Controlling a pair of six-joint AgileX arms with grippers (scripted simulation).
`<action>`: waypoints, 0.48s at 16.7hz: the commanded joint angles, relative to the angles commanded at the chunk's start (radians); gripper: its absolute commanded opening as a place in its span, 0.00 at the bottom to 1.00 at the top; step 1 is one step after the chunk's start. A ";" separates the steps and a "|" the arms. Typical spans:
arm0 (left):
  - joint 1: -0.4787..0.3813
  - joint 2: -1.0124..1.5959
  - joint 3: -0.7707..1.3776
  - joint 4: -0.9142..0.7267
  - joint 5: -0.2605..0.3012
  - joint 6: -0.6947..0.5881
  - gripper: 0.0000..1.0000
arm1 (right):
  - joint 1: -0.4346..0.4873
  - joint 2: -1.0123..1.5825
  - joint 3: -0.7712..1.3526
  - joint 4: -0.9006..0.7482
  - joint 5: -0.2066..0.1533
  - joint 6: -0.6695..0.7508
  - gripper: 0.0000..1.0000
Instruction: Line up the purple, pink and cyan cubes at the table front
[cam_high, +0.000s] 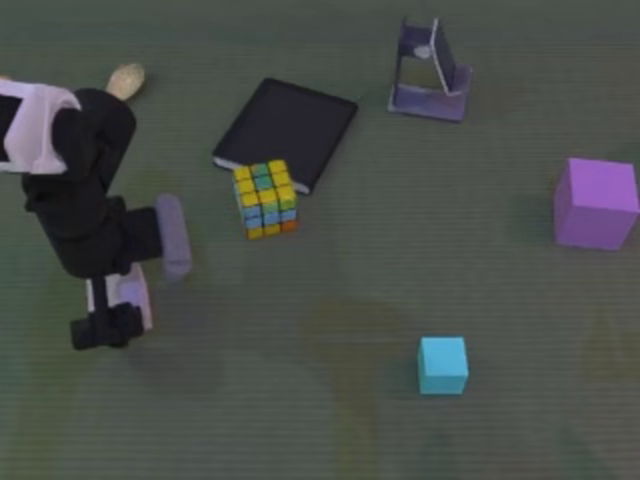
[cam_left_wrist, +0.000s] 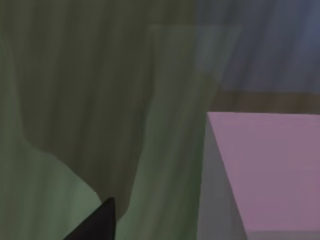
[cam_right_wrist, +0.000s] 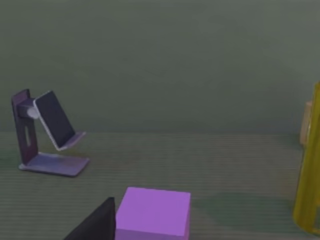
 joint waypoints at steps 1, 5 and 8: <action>0.000 0.000 0.000 0.000 0.000 0.000 0.77 | 0.000 0.000 0.000 0.000 0.000 0.000 1.00; 0.000 0.000 0.000 0.000 0.000 0.000 0.47 | 0.000 0.000 0.000 0.000 0.000 0.000 1.00; 0.000 0.000 0.000 0.000 0.000 0.000 0.25 | 0.000 0.000 0.000 0.000 0.000 0.000 1.00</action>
